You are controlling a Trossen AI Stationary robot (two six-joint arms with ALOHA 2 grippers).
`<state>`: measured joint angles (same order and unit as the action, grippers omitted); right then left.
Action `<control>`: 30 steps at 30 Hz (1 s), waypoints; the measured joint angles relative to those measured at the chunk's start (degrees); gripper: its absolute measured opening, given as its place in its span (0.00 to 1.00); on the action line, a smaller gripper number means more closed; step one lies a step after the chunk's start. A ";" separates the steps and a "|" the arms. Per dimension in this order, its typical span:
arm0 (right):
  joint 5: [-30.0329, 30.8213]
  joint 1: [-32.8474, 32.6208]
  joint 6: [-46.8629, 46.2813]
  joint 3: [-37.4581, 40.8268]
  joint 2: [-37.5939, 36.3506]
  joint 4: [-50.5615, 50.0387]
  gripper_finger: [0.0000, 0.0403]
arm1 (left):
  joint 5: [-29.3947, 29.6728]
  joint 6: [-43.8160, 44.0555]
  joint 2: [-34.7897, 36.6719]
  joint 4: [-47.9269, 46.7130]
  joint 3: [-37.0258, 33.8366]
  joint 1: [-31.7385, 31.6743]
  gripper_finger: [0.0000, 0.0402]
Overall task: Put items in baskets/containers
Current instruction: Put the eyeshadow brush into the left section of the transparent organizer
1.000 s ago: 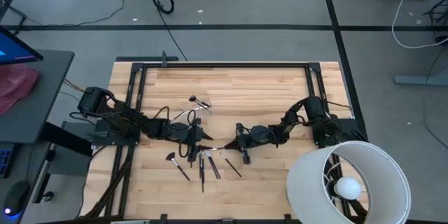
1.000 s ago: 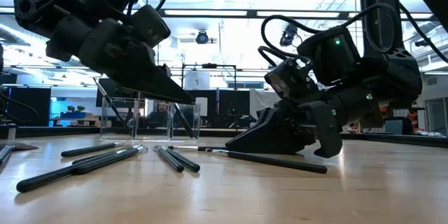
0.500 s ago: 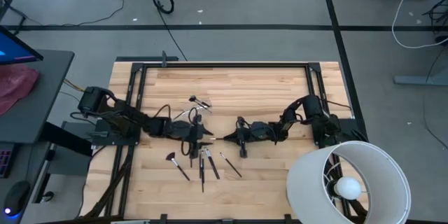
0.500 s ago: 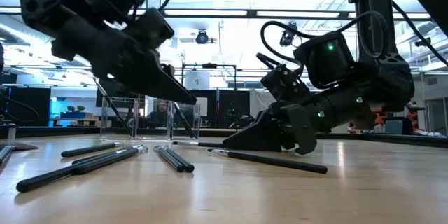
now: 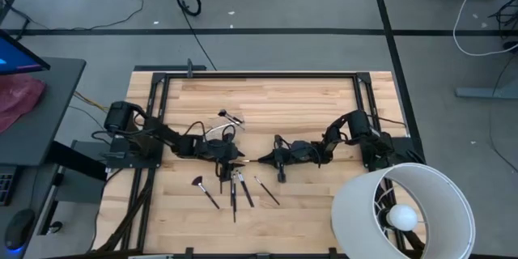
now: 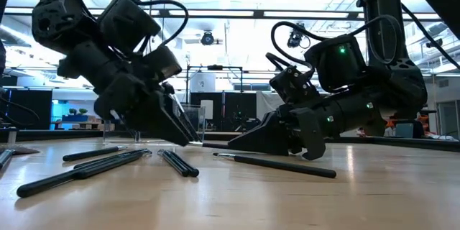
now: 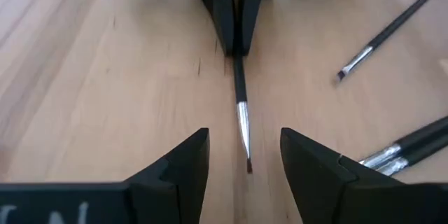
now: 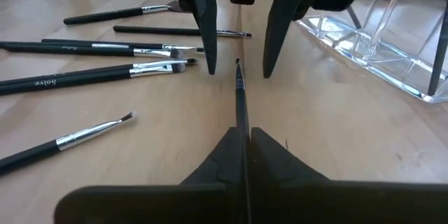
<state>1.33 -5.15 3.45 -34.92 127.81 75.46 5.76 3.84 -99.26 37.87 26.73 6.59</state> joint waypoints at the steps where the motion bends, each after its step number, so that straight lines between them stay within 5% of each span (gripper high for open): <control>1: -0.03 0.00 0.02 -0.02 0.00 0.04 0.03 | 0.12 0.00 -0.25 0.43 -0.01 0.00 0.45; 30: -0.34 -0.09 0.15 -1.98 -0.05 1.97 0.03 | 0.20 0.00 -0.88 3.01 0.05 0.00 0.29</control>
<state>0.99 -5.23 3.60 -36.91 127.76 77.43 5.96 3.84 -100.14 40.88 26.79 6.59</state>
